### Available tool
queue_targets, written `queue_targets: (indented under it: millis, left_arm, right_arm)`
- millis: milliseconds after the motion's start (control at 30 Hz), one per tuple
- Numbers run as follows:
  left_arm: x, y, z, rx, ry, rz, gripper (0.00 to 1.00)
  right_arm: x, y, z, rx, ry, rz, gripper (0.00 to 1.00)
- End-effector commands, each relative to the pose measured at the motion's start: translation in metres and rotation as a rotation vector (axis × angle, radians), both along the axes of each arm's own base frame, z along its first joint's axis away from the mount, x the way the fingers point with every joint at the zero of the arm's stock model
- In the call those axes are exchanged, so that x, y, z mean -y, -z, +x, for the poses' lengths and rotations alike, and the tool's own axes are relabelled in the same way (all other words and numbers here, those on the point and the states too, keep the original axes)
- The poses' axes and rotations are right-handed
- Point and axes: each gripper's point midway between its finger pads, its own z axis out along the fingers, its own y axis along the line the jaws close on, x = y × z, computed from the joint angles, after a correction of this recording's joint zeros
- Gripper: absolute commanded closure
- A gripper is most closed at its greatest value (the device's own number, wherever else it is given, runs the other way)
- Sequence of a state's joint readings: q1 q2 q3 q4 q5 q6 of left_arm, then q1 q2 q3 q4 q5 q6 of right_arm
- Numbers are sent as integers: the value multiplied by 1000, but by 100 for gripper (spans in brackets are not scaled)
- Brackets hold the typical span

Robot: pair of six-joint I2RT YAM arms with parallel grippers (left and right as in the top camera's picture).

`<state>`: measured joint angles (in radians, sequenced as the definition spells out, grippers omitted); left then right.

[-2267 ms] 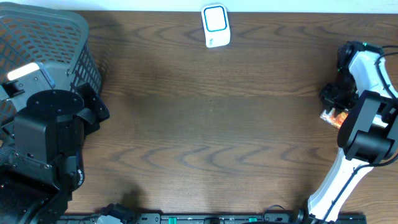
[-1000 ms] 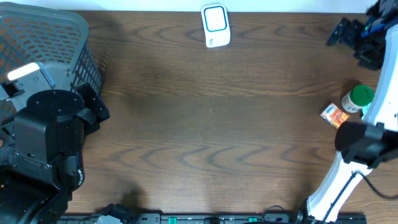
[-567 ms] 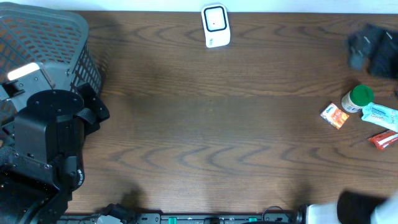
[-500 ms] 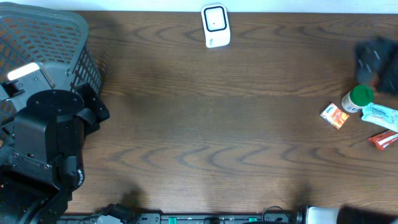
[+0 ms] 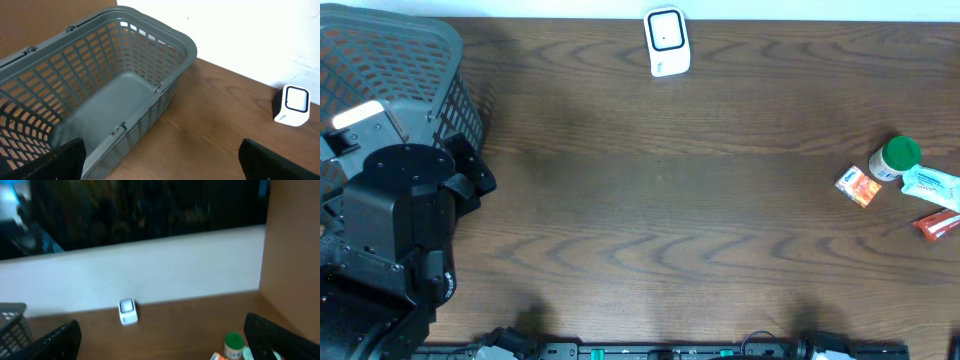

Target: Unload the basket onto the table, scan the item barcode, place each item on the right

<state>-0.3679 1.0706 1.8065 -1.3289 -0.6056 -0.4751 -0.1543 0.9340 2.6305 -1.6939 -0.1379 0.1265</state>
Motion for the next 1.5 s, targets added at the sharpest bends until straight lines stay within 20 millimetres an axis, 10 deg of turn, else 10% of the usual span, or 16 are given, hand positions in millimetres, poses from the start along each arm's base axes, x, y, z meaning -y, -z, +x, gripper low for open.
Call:
queue_targets:
  millis: [0,300,800,1467]
  left_arm:
    - [-3,1,0,-1,-21,4,2]
    - [-3,1,0,-1,-21,4,2]
    - [-3,1,0,-1,-20,4,2]
    - [-3,1,0,-1,-21,4,2]
  right_arm:
    - [2,3,-35,74,29,-34,1]
    - [3,2,-74,175,72,-128,1]
    - [9,-4,-25,155,62,-167,1]
    - [3,119,72,127,-65,-166,1]
